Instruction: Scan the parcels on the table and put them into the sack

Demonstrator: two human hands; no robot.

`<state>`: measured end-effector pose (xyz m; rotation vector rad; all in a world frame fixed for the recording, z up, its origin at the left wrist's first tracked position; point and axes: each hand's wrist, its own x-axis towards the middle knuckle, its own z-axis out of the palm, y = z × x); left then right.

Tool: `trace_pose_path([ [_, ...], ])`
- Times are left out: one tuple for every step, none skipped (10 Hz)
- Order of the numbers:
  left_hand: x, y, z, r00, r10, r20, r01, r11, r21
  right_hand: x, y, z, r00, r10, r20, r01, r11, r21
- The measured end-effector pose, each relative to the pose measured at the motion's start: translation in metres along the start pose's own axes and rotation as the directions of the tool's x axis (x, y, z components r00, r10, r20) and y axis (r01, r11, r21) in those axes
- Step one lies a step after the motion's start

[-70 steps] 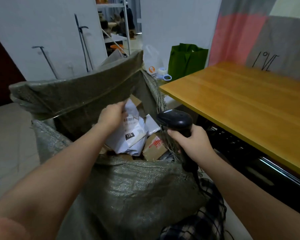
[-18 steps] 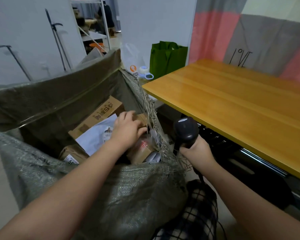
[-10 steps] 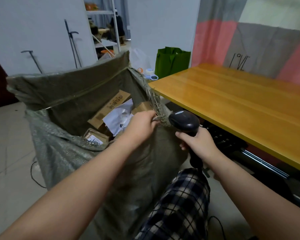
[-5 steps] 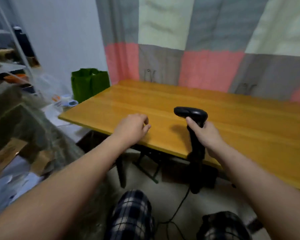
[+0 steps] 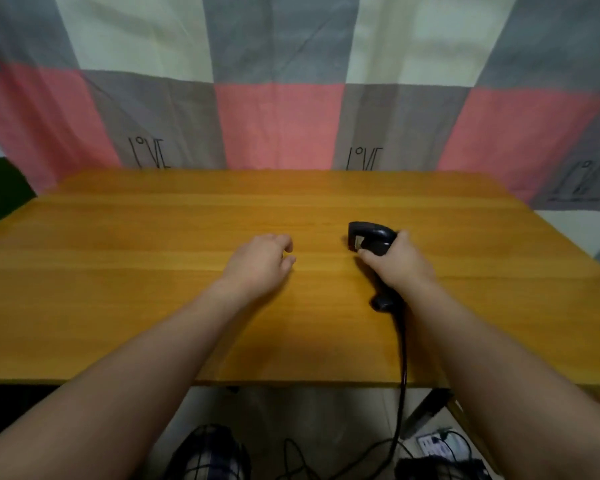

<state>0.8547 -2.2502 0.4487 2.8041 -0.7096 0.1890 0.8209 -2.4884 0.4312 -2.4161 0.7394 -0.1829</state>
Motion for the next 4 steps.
trace_pose_path([
  [0.006,0.0,0.004,1.0,0.024,-0.001,-0.024,1.0,0.02,0.005,0.005,0.001,0.999,-0.048,-0.026,0.043,0.987,-0.156],
  [0.005,0.004,-0.001,0.999,0.029,0.016,-0.029,0.999,0.036,0.004,0.002,-0.007,0.978,-0.199,-0.058,0.169,0.926,-0.336],
  [0.0,0.006,-0.016,0.998,0.056,-0.028,-0.054,0.997,0.059,-0.006,-0.008,-0.016,0.935,-0.335,-0.121,0.258,0.871,-0.419],
  [-0.008,0.005,-0.036,0.996,0.065,-0.065,-0.057,0.992,0.116,-0.022,-0.018,-0.024,0.909,-0.403,-0.11,0.321,0.843,-0.431],
])
